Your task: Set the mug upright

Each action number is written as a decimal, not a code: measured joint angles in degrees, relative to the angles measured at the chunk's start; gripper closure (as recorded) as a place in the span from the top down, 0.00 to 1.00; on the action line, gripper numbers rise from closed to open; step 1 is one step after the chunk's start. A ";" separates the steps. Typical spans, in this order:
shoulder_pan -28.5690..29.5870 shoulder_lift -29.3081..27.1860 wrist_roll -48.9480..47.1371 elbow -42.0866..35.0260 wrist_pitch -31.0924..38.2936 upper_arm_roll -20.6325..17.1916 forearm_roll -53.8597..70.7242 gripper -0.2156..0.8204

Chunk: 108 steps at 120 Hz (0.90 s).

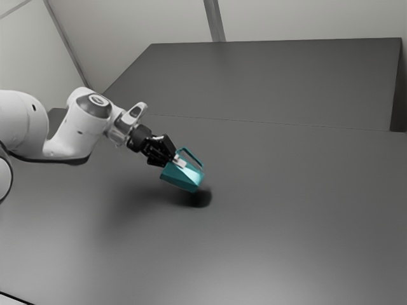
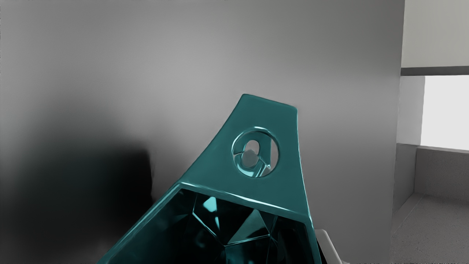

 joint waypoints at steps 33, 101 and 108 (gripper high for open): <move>0.37 -0.82 -1.32 5.92 0.05 0.51 12.26 0.04; -3.50 8.45 -2.44 22.52 1.16 -0.32 41.25 0.04; -4.06 9.61 -2.50 23.26 1.50 -0.36 43.31 0.04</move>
